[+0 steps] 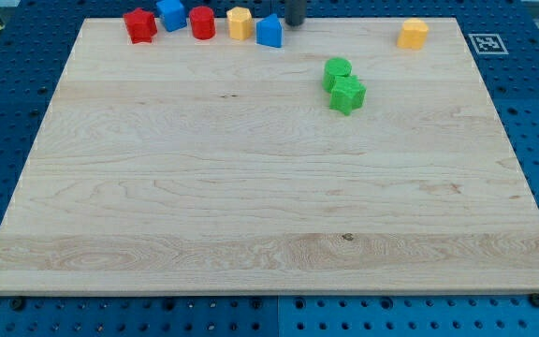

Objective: Separate the red circle from the yellow hexagon

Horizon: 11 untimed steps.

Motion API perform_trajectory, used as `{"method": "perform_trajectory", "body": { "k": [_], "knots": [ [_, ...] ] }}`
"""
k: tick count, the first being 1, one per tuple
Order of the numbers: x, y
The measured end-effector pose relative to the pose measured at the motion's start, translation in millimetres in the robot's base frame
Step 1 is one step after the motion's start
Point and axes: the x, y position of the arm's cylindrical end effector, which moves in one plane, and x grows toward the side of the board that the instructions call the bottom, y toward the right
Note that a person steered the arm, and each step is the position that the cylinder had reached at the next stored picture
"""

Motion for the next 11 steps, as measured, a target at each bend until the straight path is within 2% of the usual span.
{"method": "perform_trajectory", "body": {
  "k": [1,2,3,4,5,6,7,9,10,11],
  "knots": [
    [1,-64],
    [42,-64],
    [107,-21],
    [111,-12],
    [72,-32],
    [55,-59],
    [13,-71],
    [0,-90],
    [0,-148],
    [10,-173]
  ]
}}
